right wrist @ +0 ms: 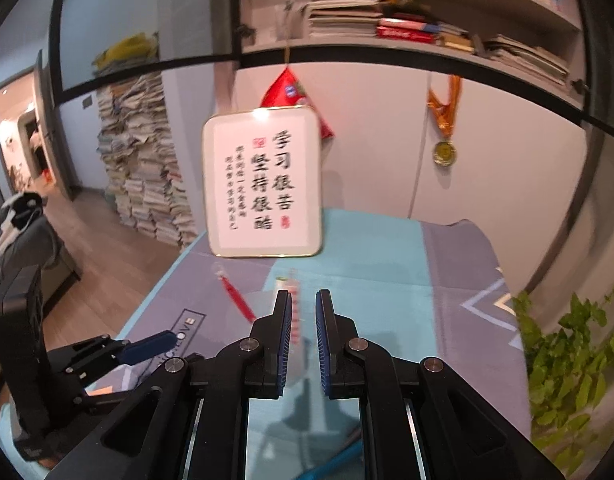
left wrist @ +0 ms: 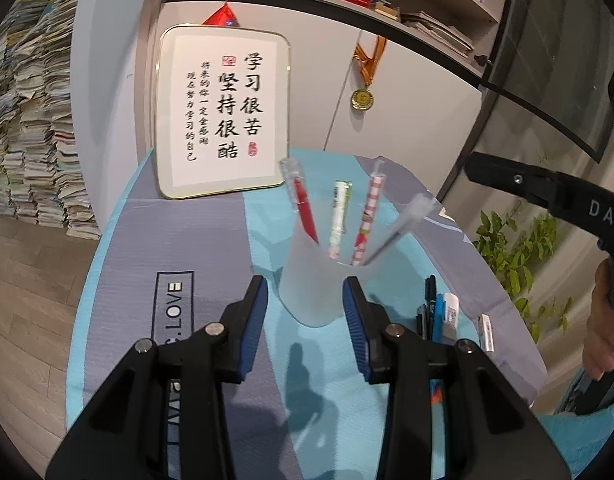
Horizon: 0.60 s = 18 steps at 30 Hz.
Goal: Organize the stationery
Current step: 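Grasp the blue pen with left tool while right tool moves to the silver pen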
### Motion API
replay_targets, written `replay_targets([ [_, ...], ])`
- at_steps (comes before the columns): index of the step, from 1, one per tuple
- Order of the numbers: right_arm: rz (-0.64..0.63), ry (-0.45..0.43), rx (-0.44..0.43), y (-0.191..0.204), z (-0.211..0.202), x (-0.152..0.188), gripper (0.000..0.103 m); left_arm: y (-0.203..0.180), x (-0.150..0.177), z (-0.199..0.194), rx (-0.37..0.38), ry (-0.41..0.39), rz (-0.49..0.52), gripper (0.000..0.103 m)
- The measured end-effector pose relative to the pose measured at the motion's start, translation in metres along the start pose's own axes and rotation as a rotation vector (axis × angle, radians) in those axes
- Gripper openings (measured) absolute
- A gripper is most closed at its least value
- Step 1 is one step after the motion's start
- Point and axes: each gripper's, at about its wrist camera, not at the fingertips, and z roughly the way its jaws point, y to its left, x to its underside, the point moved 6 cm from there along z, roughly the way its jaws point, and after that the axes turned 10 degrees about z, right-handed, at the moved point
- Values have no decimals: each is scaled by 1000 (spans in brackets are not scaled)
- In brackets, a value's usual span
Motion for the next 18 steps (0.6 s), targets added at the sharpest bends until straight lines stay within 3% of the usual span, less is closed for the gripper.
replay_targets([
  [9,130,72,119,-76,-2,25,10,-49,2,8,101,28,115,37],
  [18,194,175,140,-119,9,64,11,-101,22,45,183,156,229,36],
])
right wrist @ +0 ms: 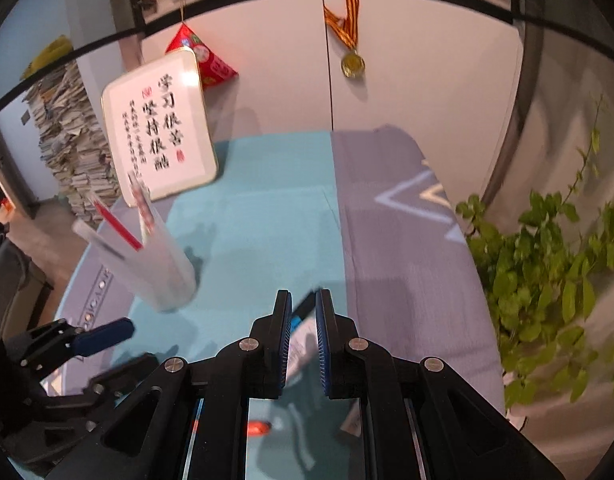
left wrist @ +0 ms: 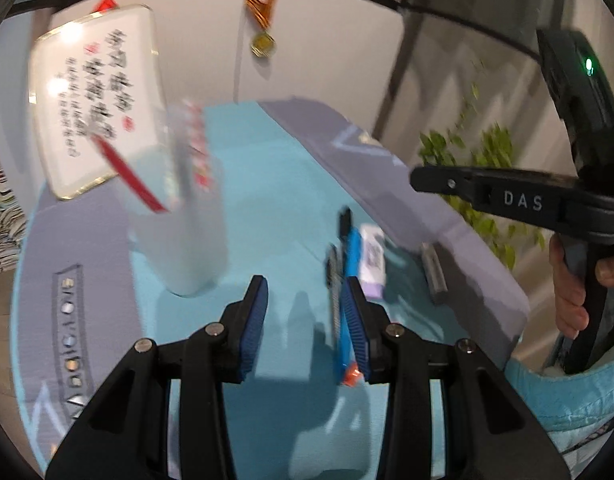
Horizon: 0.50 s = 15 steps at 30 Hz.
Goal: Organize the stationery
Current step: 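Grasp the blue pen with left tool while right tool moves to the silver pen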
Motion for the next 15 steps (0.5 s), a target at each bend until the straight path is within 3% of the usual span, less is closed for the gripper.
replay_targets([
  [7,21,39,-23,-19,8,15,11,-33,17,40,62,141,74,34],
  [8,27,40,-30,-22,8,15,11,-34,19,44,62,153,76,25],
  [9,31,41,-35,-23,8,16,11,-35,20,47,66,168,79,9],
  [15,41,62,-78,-23,13,22,11,-21,21,44,32,166,4,8],
])
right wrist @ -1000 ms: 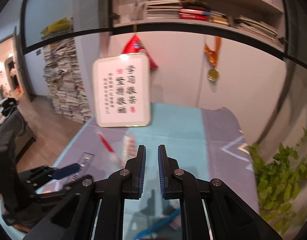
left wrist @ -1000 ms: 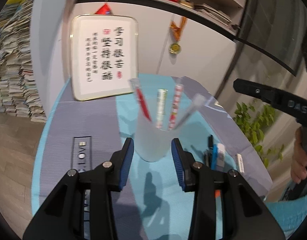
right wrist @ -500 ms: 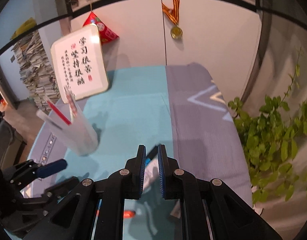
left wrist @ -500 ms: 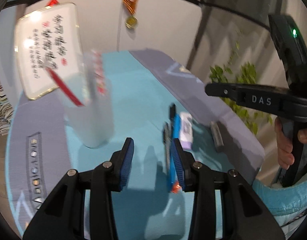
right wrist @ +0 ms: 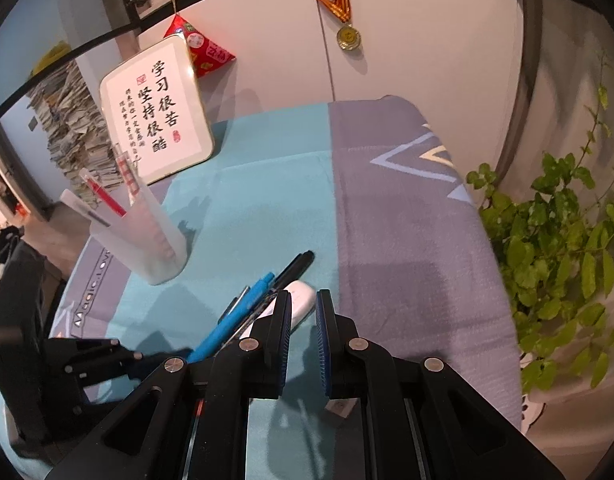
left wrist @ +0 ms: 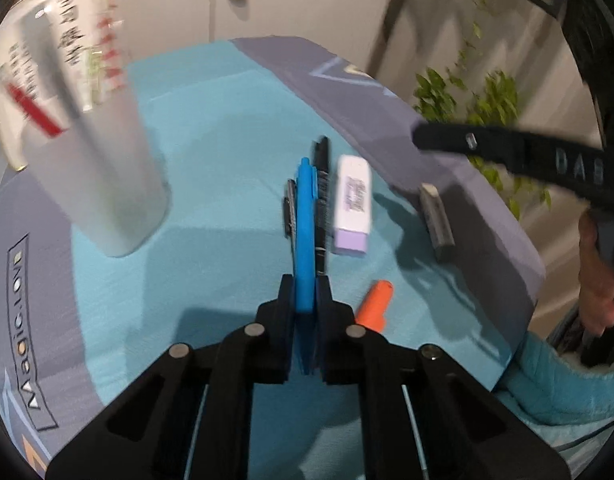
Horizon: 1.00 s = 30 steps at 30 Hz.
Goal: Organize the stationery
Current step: 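Grasp the blue pen with left tool while right tool moves to the silver pen, then grasp the silver pen with right tool while left tool lifts the blue pen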
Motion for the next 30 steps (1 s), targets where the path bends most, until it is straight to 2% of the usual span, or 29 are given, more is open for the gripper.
replay_targets([
  [4,-14,37,-69,14,5,8,11,17,10,-17,-26,-30,-79,8],
  [7,-30,69,-123,33,12,13,11,21,20,-21,-34,-23,-91,8],
  [11,-82,122,-144,60,27,24,11,25,35,-19,-38,12,-114,8],
  [14,-100,168,-153,69,37,33,11,23,38,-21,-35,16,-94,8],
  [19,-83,229,-108,60,49,43,11,19,41,-27,-47,14,-39,9],
  [21,-51,248,-85,50,53,44,11,21,36,-29,-64,-3,-29,17],
  [22,-27,249,-104,47,53,44,11,24,32,-30,-73,-14,-28,19],
  [23,-16,245,-100,44,52,43,11,26,30,-30,-80,-17,-31,22],
  [24,-22,228,-59,41,51,41,11,28,27,-30,-86,-18,-34,22],
  [26,-63,170,80,31,49,36,11,31,21,-25,-81,-18,-37,23],
  [27,-68,161,117,27,49,34,11,32,18,-22,-83,-13,-35,23],
  [30,-8,148,81,24,44,29,11,33,11,-11,-110,1,-17,22],
])
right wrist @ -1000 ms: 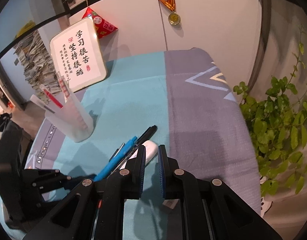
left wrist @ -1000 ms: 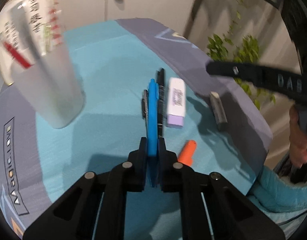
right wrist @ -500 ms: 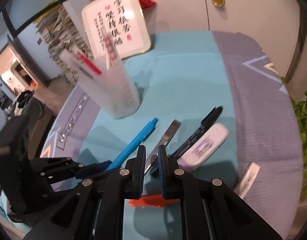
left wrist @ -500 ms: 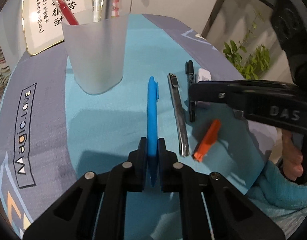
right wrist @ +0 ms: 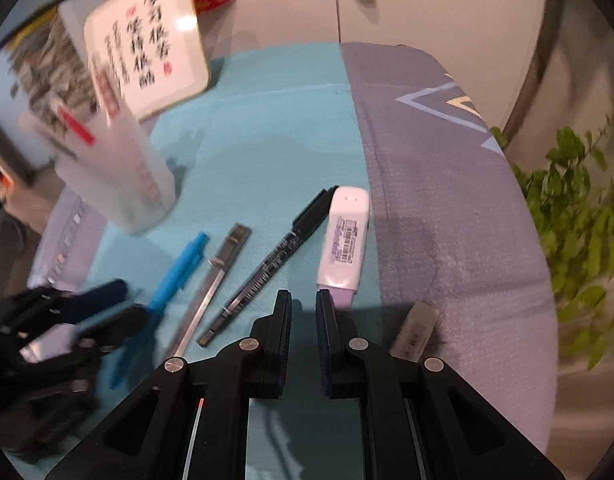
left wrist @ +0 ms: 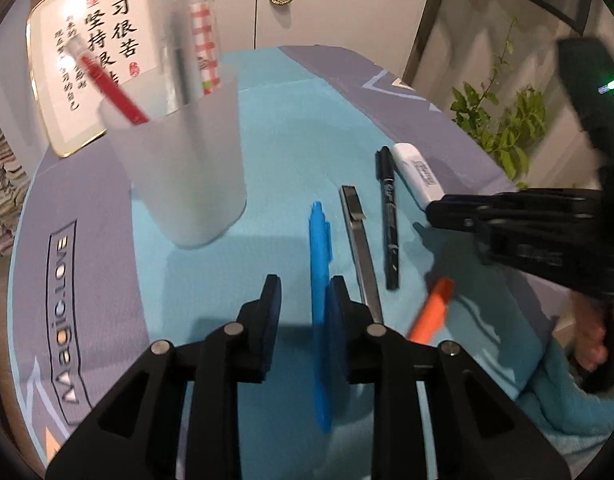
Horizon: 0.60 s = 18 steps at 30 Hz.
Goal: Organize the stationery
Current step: 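Grasp the silver pen with right tool while left tool lifts the blue pen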
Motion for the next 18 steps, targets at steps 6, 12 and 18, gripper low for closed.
replay_targets([
  [6,-45,-22,-114,30,-8,-12,11,-9,-17,11,17,-8,30,22],
  [12,-17,-4,-90,32,5,-16,11,-2,-19,23,7,9,21,10],
  [18,-19,3,-86,32,5,-18,11,5,-14,8,46,-16,-35,11],
])
